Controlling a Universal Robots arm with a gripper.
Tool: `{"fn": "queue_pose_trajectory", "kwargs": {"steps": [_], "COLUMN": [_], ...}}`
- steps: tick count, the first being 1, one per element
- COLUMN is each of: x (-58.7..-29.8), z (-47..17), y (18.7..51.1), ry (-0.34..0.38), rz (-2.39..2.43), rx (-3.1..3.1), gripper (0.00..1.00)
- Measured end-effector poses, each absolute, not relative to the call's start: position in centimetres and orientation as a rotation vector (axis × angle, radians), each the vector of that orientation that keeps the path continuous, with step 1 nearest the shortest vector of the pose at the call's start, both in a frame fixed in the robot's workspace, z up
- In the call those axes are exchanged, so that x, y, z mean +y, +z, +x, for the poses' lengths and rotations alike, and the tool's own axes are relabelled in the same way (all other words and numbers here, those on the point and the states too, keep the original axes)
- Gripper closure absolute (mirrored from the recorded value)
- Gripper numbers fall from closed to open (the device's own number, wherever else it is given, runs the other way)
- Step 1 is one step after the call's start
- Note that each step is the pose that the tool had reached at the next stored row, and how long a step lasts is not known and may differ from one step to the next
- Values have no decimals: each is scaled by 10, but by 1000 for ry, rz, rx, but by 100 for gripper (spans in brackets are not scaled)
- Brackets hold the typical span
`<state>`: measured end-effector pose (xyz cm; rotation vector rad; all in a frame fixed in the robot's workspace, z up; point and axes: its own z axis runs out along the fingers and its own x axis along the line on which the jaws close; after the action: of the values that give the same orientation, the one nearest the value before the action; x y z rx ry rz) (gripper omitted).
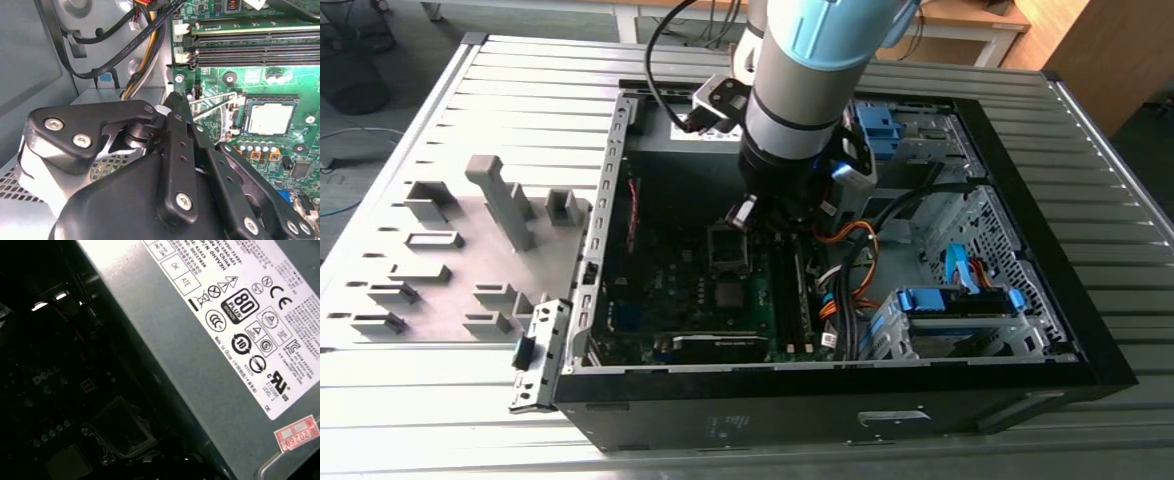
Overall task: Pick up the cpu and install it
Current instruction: 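Close the cpu cover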
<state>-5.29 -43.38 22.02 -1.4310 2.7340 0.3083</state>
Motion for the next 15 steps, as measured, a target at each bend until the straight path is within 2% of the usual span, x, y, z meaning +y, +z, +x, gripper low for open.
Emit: {"fn": "queue_pose_trajectory", "kwargs": {"steps": [15], "x": [-444], "z": [-53], "y": [230], "ry": [308], "rz": [-1431], "rx": [2734], "gripper": [89]}}
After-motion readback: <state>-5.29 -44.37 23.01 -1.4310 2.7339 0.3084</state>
